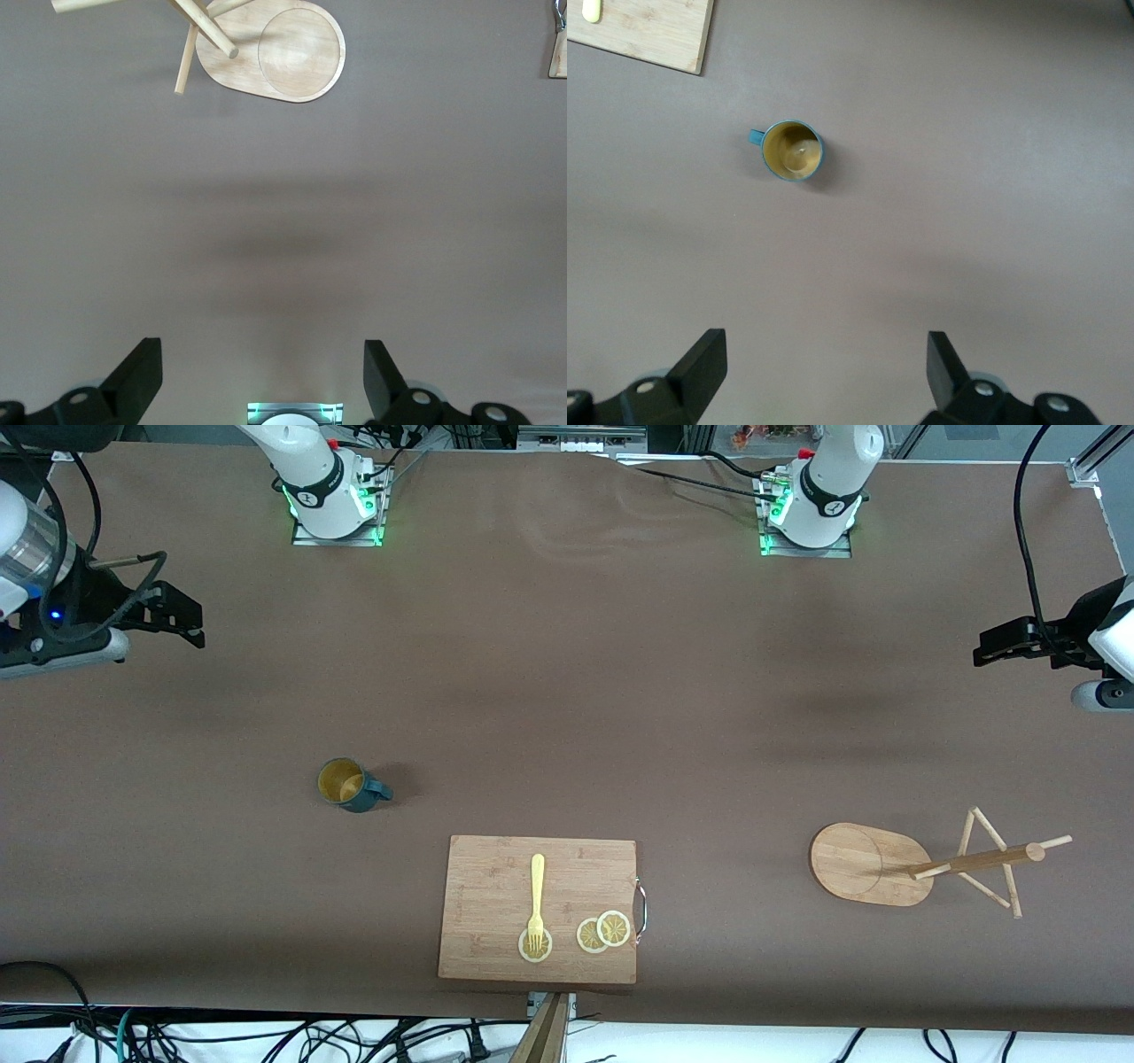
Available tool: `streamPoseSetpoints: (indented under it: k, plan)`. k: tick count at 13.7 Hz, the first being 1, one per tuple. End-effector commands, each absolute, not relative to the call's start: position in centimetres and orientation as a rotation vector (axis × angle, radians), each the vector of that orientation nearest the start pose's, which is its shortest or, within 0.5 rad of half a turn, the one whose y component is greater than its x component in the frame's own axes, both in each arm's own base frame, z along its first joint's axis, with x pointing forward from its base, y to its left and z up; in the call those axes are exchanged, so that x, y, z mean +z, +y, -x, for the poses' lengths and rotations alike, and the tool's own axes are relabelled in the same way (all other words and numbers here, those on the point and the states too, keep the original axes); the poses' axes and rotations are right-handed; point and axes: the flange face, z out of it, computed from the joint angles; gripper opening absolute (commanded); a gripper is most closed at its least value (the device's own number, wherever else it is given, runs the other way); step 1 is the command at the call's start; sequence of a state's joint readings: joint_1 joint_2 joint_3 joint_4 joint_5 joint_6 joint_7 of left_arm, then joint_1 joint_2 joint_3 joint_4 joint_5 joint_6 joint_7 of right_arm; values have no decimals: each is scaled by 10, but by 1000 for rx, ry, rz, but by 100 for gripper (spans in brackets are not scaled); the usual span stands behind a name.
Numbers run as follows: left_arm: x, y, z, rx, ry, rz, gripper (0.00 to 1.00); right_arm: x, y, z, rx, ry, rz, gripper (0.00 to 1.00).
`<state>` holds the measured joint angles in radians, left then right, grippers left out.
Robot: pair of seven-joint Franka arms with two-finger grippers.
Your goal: Pass cup and hang on rack
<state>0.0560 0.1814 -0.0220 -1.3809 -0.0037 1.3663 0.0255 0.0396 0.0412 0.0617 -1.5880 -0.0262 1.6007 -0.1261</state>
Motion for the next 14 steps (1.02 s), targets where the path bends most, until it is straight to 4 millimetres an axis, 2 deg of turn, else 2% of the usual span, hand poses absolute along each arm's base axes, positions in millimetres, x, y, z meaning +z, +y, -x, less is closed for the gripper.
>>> streamPoseSetpoints:
  k: [1,14]
  plan:
    - [596,22,-590,293,-22,3125,100,601,53,-569,48,-333,3149,100]
    - [596,21,-590,293,-19,3126,100,604,55,-568,41,-338,3149,100]
